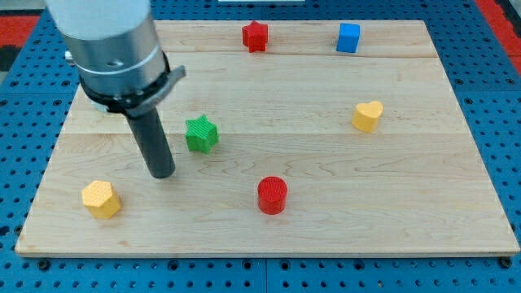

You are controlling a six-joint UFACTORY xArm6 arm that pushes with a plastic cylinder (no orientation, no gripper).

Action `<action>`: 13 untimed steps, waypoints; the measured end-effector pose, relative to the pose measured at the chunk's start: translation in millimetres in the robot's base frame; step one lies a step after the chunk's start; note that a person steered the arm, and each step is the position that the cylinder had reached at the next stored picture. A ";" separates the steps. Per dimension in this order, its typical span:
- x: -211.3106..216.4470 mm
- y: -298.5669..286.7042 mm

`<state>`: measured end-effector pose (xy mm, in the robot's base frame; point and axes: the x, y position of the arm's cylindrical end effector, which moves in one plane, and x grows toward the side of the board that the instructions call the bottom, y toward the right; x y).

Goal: Push the green star to the right side of the red circle

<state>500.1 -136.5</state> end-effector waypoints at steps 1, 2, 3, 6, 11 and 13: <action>-37.4 1.8; -51.6 18.4; -51.6 78.9; -76.2 159.2; -42.5 158.1; 46.1 218.6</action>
<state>546.1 82.1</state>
